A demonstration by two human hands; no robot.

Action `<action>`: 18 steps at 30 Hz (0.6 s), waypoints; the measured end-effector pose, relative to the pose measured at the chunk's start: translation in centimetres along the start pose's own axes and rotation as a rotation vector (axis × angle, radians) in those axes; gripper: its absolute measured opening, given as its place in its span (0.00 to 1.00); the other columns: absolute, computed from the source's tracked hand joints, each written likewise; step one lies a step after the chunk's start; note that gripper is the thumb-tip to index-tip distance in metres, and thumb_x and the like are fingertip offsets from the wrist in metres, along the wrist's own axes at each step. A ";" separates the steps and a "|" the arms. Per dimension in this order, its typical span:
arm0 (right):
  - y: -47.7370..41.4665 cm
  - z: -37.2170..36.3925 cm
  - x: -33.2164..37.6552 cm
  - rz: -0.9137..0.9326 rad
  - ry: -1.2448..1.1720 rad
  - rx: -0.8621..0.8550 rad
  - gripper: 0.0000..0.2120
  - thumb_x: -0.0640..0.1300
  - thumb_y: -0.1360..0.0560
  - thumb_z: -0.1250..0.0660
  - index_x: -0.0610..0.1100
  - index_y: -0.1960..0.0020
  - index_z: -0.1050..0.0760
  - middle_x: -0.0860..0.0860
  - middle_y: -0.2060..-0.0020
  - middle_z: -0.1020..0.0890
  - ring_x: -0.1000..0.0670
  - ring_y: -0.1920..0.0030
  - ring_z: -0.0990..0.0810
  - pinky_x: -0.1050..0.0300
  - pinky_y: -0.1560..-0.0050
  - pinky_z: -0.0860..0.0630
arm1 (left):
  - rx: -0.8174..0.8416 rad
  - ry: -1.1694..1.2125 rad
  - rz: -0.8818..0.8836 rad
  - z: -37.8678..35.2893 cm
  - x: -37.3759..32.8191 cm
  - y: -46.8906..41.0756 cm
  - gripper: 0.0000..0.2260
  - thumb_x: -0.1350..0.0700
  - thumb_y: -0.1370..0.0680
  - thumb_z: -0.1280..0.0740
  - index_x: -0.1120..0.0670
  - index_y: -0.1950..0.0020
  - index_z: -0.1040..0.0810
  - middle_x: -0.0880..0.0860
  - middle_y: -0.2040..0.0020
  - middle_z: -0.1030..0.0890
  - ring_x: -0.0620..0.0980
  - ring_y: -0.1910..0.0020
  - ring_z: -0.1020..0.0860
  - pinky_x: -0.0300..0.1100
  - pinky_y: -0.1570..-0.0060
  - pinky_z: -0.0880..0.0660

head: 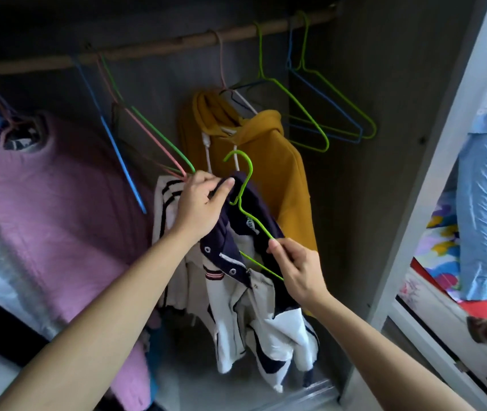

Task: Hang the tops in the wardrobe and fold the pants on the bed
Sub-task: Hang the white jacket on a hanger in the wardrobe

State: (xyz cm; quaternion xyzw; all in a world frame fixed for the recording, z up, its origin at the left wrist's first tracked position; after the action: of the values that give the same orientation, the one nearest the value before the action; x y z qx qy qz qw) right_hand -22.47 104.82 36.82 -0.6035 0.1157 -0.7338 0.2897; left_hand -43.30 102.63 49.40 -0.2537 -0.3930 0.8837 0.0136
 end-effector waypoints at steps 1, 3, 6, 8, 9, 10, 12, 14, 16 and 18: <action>-0.4 0.3 0.4 0.026 -0.009 -0.020 0.14 0.59 0.18 0.39 0.55 0.57 0.21 0.51 0.69 0.21 0.53 0.71 0.28 0.59 0.71 0.33 | 0.010 -0.064 -0.071 -0.2 -0.4 -0.2 0.15 0.46 0.20 0.36 0.55 0.53 0.15 0.48 0.55 0.21 0.53 0.51 0.24 0.47 0.49 0.29; -0.9 0.8 0.9 0.056 -0.021 -0.035 0.13 0.56 0.17 0.38 0.56 0.57 0.21 0.58 0.70 0.22 0.57 0.72 0.29 0.67 0.70 0.37 | 0.013 -0.202 -0.156 -0.8 -1.1 -0.4 0.13 0.50 0.19 0.36 0.57 0.49 0.16 0.52 0.52 0.19 0.56 0.48 0.24 0.55 0.42 0.32; -1.0 1.2 0.9 0.035 -0.033 -0.008 0.14 0.57 0.17 0.39 0.55 0.57 0.20 0.61 0.70 0.23 0.58 0.71 0.27 0.70 0.69 0.37 | 0.042 -0.224 -0.224 -1.5 -2.2 -0.9 0.16 0.48 0.16 0.43 0.54 0.57 0.23 0.45 0.63 0.26 0.54 0.58 0.23 0.53 0.44 0.31; -1.2 1.4 0.9 0.002 -0.009 0.026 0.14 0.61 0.19 0.39 0.56 0.55 0.20 0.61 0.69 0.22 0.58 0.69 0.25 0.69 0.67 0.34 | 0.044 -0.227 -0.200 -1.9 -2.2 -1.2 0.17 0.48 0.16 0.45 0.54 0.59 0.26 0.47 0.66 0.28 0.57 0.62 0.23 0.52 0.54 0.30; -1.5 1.8 0.9 0.018 0.049 0.036 0.13 0.63 0.20 0.37 0.56 0.52 0.21 0.61 0.67 0.22 0.58 0.67 0.24 0.69 0.66 0.33 | 0.027 -0.243 -0.178 -2.1 -2.1 -1.2 0.17 0.48 0.16 0.45 0.55 0.59 0.25 0.51 0.66 0.25 0.59 0.62 0.23 0.52 0.56 0.30; -1.6 2.3 0.7 0.059 0.155 0.035 0.12 0.65 0.22 0.35 0.58 0.49 0.23 0.62 0.63 0.22 0.58 0.64 0.23 0.69 0.64 0.32 | 0.003 -0.261 -0.160 -2.4 -2.0 -1.1 0.17 0.49 0.16 0.44 0.56 0.58 0.25 0.54 0.65 0.22 0.59 0.62 0.23 0.52 0.57 0.30; -1.5 3.4 -0.3 0.117 0.444 -0.003 0.22 0.65 0.26 0.31 0.57 0.37 0.29 0.62 0.52 0.26 0.57 0.54 0.23 0.63 0.57 0.25 | -0.062 -0.273 -0.126 -2.9 -1.6 -0.8 0.17 0.50 0.15 0.43 0.58 0.58 0.24 0.57 0.64 0.19 0.60 0.62 0.22 0.52 0.58 0.30; -0.6 4.9 -2.0 0.050 0.638 -0.138 0.37 0.64 0.30 0.28 0.52 0.27 0.35 0.51 0.39 0.27 0.48 0.41 0.26 0.50 0.43 0.24 | -0.137 -0.256 -0.059 -3.0 -1.2 -0.9 0.18 0.49 0.16 0.45 0.58 0.58 0.24 0.58 0.64 0.19 0.61 0.63 0.22 0.49 0.61 0.33; 0.9 5.9 -3.6 -0.128 0.659 -0.234 0.50 0.63 0.34 0.23 0.53 0.22 0.45 0.45 0.29 0.35 0.43 0.32 0.33 0.43 0.34 0.30 | -0.183 -0.231 -0.010 -2.9 -0.7 -1.4 0.18 0.50 0.16 0.45 0.58 0.59 0.26 0.61 0.65 0.20 0.64 0.65 0.22 0.46 0.65 0.36; 2.2 5.5 -4.7 -0.273 0.527 -0.194 0.58 0.65 0.37 0.22 0.58 0.21 0.56 0.51 0.27 0.41 0.43 0.30 0.34 0.43 0.35 0.28 | -0.167 -0.226 -0.018 -3.2 -0.5 -1.5 0.18 0.50 0.16 0.45 0.58 0.60 0.26 0.60 0.66 0.21 0.64 0.66 0.22 0.46 0.68 0.37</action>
State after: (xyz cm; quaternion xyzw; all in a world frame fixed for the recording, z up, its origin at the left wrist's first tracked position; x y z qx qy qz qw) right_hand -16.13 106.70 33.21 -0.4272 0.1740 -0.8827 0.0897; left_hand -41.63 105.80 48.87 -0.1495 -0.4666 0.8706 -0.0441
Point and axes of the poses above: each hand's wrist, its own y-axis away from the middle knuckle, its own z-axis out of the back of the hand, x = y × z, the point moved 3 cm from there along -y, towards the middle knuckle
